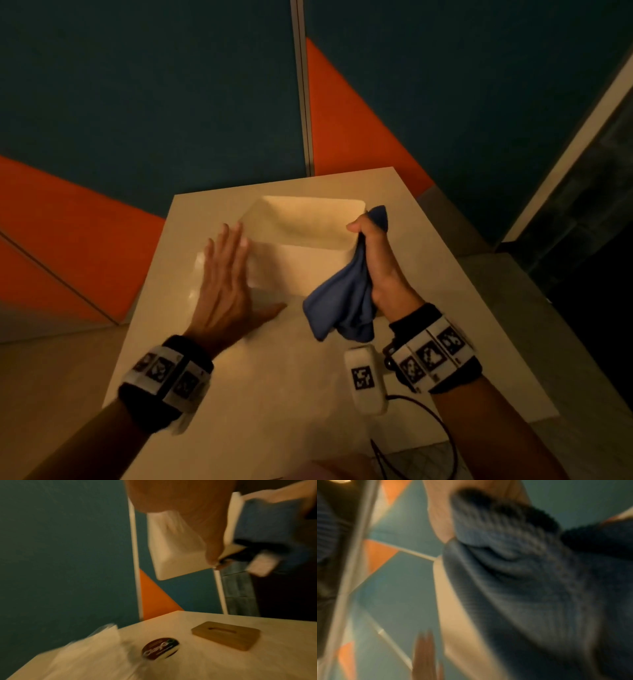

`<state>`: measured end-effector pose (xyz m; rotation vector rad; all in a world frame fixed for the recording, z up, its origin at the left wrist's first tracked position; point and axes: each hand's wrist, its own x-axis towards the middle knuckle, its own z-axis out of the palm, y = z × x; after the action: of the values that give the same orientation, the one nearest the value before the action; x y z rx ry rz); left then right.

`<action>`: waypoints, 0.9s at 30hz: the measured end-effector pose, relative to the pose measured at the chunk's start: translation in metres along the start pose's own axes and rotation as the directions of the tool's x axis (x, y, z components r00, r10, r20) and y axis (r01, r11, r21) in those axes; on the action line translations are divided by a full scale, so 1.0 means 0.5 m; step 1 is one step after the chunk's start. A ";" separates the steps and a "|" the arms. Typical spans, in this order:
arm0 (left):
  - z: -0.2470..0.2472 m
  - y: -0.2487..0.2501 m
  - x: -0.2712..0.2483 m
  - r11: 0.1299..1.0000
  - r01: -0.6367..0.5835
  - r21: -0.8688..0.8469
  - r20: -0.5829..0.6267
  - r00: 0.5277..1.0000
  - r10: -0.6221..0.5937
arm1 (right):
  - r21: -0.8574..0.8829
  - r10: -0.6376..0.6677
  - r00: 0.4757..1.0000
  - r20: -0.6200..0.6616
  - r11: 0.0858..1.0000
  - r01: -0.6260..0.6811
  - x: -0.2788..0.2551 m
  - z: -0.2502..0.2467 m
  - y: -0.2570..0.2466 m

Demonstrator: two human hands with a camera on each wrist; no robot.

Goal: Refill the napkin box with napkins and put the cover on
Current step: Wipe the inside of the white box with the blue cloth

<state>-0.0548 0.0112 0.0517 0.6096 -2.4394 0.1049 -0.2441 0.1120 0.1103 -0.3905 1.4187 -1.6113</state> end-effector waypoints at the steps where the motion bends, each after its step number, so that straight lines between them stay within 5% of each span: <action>1: 0.012 0.025 0.000 0.998 -0.041 0.057 -0.043 0.998 0.043 | 0.001 -0.031 0.999 -0.025 1.000 0.031 -0.004 0.008 0.005; 6: 0.038 0.078 0.043 0.998 0.068 0.012 -0.259 0.964 -0.063 | -0.078 -0.181 0.976 -0.124 0.982 0.172 -0.035 0.045 0.042; 11: 0.013 0.071 0.045 0.973 -0.072 -0.217 -0.298 0.955 0.004 | -0.283 -0.419 0.905 -0.072 0.879 0.384 -0.048 0.029 0.005; 15: 0.001 0.058 0.034 0.925 -0.029 -0.378 -0.219 0.974 -0.059 | -0.088 -0.252 0.965 0.074 0.962 0.258 -0.024 -0.010 -0.031; 19: 0.004 0.032 0.032 0.833 -0.121 -0.541 -0.251 0.968 -0.023 | 0.016 -0.085 0.957 0.279 0.996 0.084 -0.027 -0.022 -0.060; 23: -0.003 0.031 0.046 0.735 -0.170 -0.656 -0.264 0.964 -0.013 | -0.044 -0.002 0.972 0.233 0.999 0.012 0.000 -0.019 -0.046; 27: -0.016 0.021 0.046 0.776 -0.254 -0.578 -0.243 0.961 0.133 | -0.148 0.029 0.969 0.244 0.989 0.007 0.003 -0.003 -0.033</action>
<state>-0.0714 0.0129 0.0721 0.0477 -2.1611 -0.5031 -0.2529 0.1101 0.1244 -0.6451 1.3501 -1.3985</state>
